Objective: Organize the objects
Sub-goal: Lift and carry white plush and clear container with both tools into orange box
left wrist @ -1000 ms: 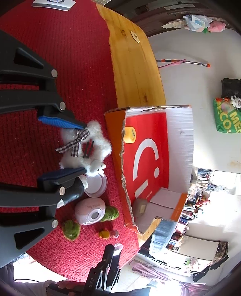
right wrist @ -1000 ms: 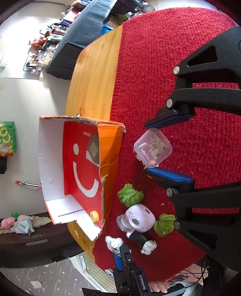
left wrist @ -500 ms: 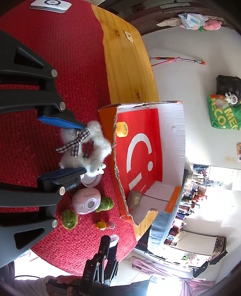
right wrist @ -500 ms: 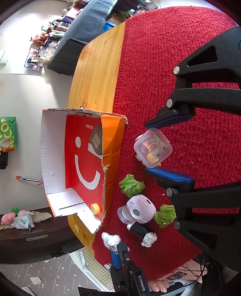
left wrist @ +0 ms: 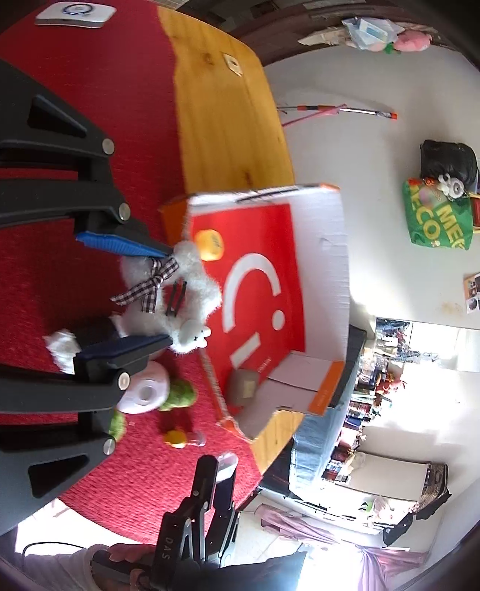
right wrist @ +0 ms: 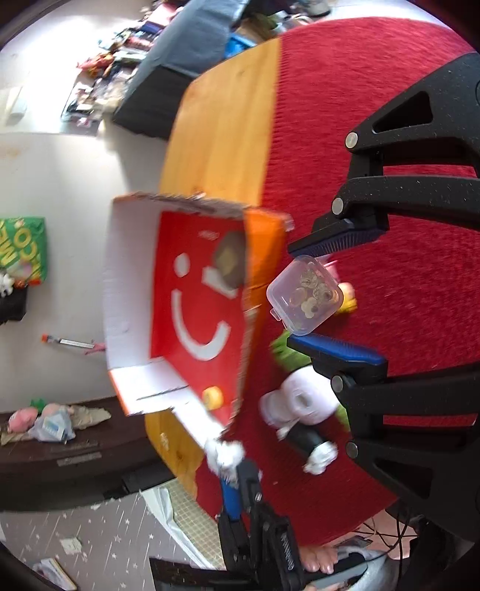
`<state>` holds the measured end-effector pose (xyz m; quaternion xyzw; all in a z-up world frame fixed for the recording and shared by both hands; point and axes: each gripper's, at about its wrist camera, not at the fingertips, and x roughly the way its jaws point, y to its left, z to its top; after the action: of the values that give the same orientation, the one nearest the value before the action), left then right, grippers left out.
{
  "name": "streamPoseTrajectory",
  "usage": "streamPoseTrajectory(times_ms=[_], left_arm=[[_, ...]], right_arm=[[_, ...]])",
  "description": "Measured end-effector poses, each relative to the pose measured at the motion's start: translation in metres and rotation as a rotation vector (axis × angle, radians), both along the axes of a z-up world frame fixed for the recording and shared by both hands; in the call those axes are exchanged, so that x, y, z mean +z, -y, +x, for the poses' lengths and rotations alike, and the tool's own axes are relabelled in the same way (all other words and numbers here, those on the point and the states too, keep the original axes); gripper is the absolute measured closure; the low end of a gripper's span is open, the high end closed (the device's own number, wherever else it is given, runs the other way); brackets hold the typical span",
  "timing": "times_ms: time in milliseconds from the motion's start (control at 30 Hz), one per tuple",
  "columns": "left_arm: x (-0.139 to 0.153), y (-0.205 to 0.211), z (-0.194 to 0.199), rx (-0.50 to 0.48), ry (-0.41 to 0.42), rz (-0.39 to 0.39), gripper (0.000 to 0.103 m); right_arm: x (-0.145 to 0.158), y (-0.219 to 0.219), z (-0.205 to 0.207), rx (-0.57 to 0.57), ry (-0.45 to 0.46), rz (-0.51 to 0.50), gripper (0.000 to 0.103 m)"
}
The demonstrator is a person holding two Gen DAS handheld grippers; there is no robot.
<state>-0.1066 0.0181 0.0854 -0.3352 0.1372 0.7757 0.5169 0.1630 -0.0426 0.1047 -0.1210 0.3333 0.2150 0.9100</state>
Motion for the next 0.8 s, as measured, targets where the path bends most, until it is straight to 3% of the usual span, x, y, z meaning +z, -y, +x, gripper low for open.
streamPoseTrajectory(times_ms=[267, 533, 800], left_arm=[[0.004, -0.051, -0.021, -0.063, 0.054, -0.043, 0.062], [-0.018, -0.093, -0.046, -0.113, 0.121, -0.143, 0.062], [-0.029, -0.116, -0.055, -0.176, 0.130, -0.212, 0.062]], right_arm=[[0.017, -0.043, 0.045, 0.122, -0.031, -0.034, 0.062], [-0.008, -0.071, 0.100, 0.177, -0.159, -0.125, 0.062], [-0.026, -0.080, 0.119, 0.200, -0.234, -0.195, 0.062]])
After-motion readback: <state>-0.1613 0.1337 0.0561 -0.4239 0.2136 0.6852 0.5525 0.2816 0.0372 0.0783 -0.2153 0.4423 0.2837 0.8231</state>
